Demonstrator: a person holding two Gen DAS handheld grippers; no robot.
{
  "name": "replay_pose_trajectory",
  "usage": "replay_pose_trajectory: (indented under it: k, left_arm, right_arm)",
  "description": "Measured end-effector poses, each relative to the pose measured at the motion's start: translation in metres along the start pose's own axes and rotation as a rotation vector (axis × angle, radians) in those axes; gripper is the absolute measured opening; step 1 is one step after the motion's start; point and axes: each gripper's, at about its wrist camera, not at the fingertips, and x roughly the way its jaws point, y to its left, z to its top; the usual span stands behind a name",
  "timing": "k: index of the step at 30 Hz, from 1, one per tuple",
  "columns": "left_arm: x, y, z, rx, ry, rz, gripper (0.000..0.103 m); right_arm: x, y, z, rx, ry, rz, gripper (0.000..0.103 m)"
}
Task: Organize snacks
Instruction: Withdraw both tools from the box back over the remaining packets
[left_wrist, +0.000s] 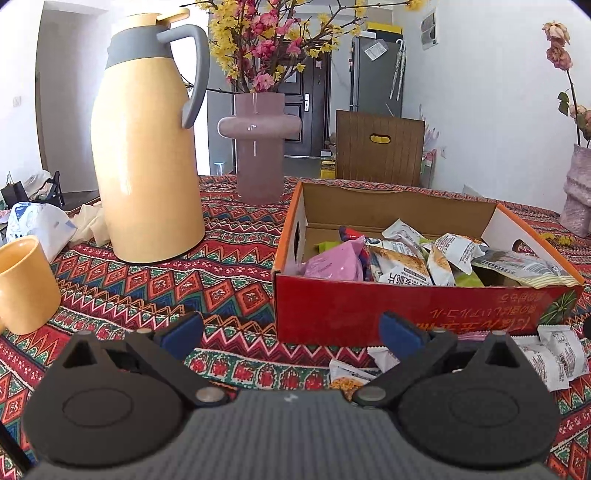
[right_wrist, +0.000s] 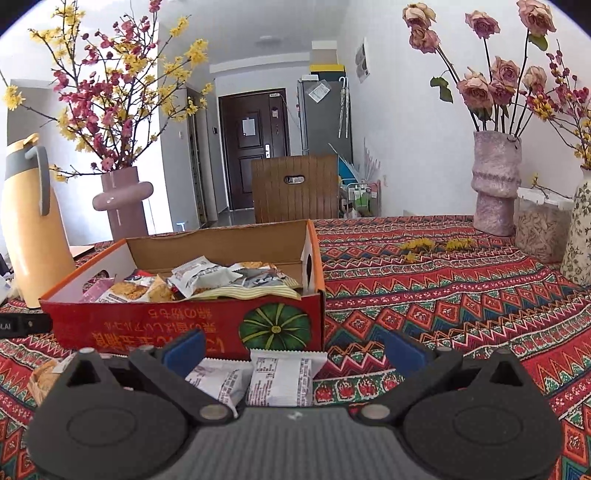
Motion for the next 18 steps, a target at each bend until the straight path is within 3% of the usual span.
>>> replay_pose_trajectory:
  k: [18]
  left_arm:
    - [0.0008,0.0004,-0.0027,-0.012,-0.004,0.008,0.103]
  right_arm:
    - [0.0058,0.0056,-0.0066,-0.016,0.019,-0.017,0.103]
